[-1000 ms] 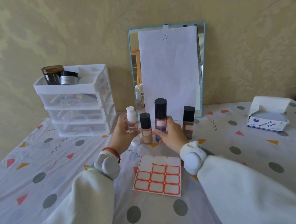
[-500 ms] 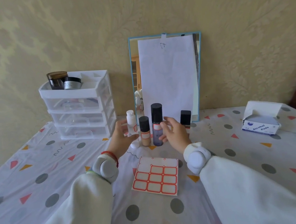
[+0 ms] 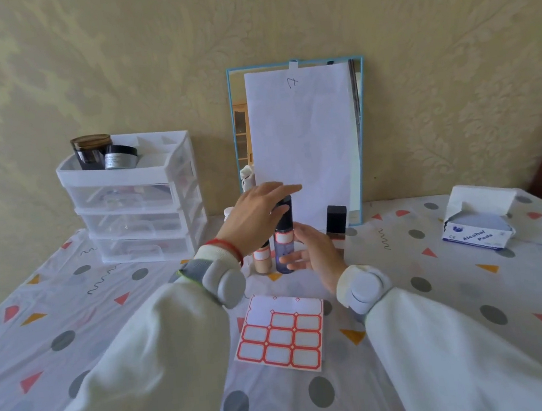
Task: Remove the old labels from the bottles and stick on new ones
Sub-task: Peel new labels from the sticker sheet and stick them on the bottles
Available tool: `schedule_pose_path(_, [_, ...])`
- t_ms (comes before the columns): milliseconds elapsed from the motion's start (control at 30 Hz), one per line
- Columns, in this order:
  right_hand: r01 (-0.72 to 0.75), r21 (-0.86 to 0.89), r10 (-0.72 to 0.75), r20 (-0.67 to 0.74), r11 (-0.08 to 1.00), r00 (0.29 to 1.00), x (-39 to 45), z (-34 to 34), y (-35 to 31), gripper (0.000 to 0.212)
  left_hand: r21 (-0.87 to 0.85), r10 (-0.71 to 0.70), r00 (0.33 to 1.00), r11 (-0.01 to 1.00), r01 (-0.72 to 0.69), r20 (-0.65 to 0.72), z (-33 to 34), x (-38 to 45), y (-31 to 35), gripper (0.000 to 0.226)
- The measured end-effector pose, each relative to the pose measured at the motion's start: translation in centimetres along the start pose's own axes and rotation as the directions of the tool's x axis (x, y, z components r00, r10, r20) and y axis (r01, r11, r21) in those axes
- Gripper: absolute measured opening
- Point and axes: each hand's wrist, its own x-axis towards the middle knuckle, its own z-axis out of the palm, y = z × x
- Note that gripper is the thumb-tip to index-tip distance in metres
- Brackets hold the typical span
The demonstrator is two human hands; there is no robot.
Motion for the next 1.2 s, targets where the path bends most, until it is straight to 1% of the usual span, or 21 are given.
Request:
schedule_pose_path(67, [-0.011,-0.003,0.011,0.009,1.000,1.000,0.2,-0.1,0.0,0.037,-0.016,-0.021,1.000,1.000,0.022,0.015,0.3,0.6,-0.1,0.037])
schedule_pose_path(200, [0.030,-0.037,-0.029,0.026,0.999,0.999,0.6,-0.1,0.8,0.035,-0.107,-0.038,0.999,0.994,0.037,-0.014,0.4,0.4,-0.4,0.031])
schedule_pose_path(300, [0.013,-0.035,-0.014,-0.027,0.999,1.000,1.0,0.0,1.2,0.028,-0.137,-0.023,0.999,0.990,0.018,-0.036,0.1,0.1,-0.5,0.029])
schedule_pose_path(400, [0.015,-0.085,-0.021,-0.071,0.996,0.997,0.9,-0.2,2.0,0.023,-0.148,-0.019,0.999,0.989,0.011,-0.051,0.1,-0.1,-0.3,0.029])
schedule_pose_path(467, [0.035,-0.106,-0.045,-0.096,0.994,0.994,0.6,-0.2,2.6,0.023,-0.158,-0.028,0.998,0.987,0.019,-0.052,0.3,-0.2,-0.2,0.030])
schedule_pose_path(533, [0.064,-0.188,-0.098,-0.177,0.980,0.979,0.2,-0.5,2.8,0.019,-0.165,-0.043,0.998,0.986,0.036,-0.043,0.4,-0.2,-0.2,0.030])
schedule_pose_path(600, [0.116,-0.266,-0.181,-0.237,0.957,0.954,-0.5,-1.1,2.6,0.007,-0.177,-0.058,0.998,0.983,0.053,-0.028,0.4,-0.1,-0.1,0.031])
schedule_pose_path(633, [0.154,-0.276,-0.226,-0.252,0.949,0.941,-1.0,-1.7,2.4,0.003,-0.183,-0.066,0.997,0.981,0.061,-0.025,0.5,-0.1,0.0,0.031])
schedule_pose_path(700, [0.223,-0.271,-0.307,-0.326,0.936,0.894,-1.6,-3.0,2.0,0.011,-0.185,-0.094,0.996,0.978,0.090,-0.009,0.5,0.1,-0.2,0.032])
schedule_pose_path(733, [0.244,-0.286,-0.346,-0.391,0.927,0.853,-1.9,-3.7,1.8,0.013,-0.181,-0.107,0.994,0.978,0.107,0.008,0.5,0.1,-0.2,0.035])
schedule_pose_path(800, [0.250,-0.341,-0.401,-0.506,0.906,0.764,-2.1,-5.0,1.5,0.023,-0.162,-0.119,0.993,0.979,0.121,0.022,0.6,0.0,-0.1,0.041])
schedule_pose_path(833, [0.234,-0.354,-0.402,-0.534,0.905,0.744,-2.1,-5.4,1.4,0.032,-0.153,-0.118,0.993,0.981,0.117,0.005,0.7,-0.2,-0.2,0.044])
schedule_pose_path(867, [0.208,-0.364,-0.386,-0.536,0.908,0.750,-1.9,-5.9,1.4,0.042,-0.155,-0.116,0.993,0.982,0.110,-0.032,0.8,-0.4,-0.2,0.045])
schedule_pose_path(900, [0.172,-0.382,-0.364,-0.515,0.908,0.776,-1.5,-6.3,1.5,0.051,-0.166,-0.114,0.990,0.981,0.099,-0.082,0.8,-0.6,-0.2,0.044])
schedule_pose_path(967, [0.095,-0.427,-0.289,-0.416,0.899,0.862,-0.7,-6.8,1.8,0.065,-0.180,-0.104,0.980,0.981,0.072,-0.172,0.7,-1.1,-0.4,0.036])
schedule_pose_path(1000, [0.071,-0.430,-0.241,-0.356,0.900,0.903,-0.3,-6.9,2.0,0.068,-0.178,-0.099,0.976,0.982,0.064,-0.196,0.6,-1.3,-0.5,0.032])
schedule_pose_path(1067, [0.077,-0.391,-0.192,-0.266,0.917,0.945,0.2,-7.2,2.5,0.063,-0.181,-0.099,0.973,0.982,0.062,-0.206,0.4,-1.8,-0.6,0.027])
schedule_pose_path(1133, [0.117,-0.395,-0.219,-0.226,0.911,0.949,0.2,-7.2,2.8,0.051,-0.183,-0.096,0.973,0.981,0.057,-0.212,0.1,-2.2,-0.7,0.025])
schedule_pose_path(1200, [0.141,-0.418,-0.241,-0.196,0.897,0.951,0.3,-7.1,2.7,0.045,-0.172,-0.100,0.965,0.983,0.058,-0.244,-0.2,-2.4,-0.9,0.021])
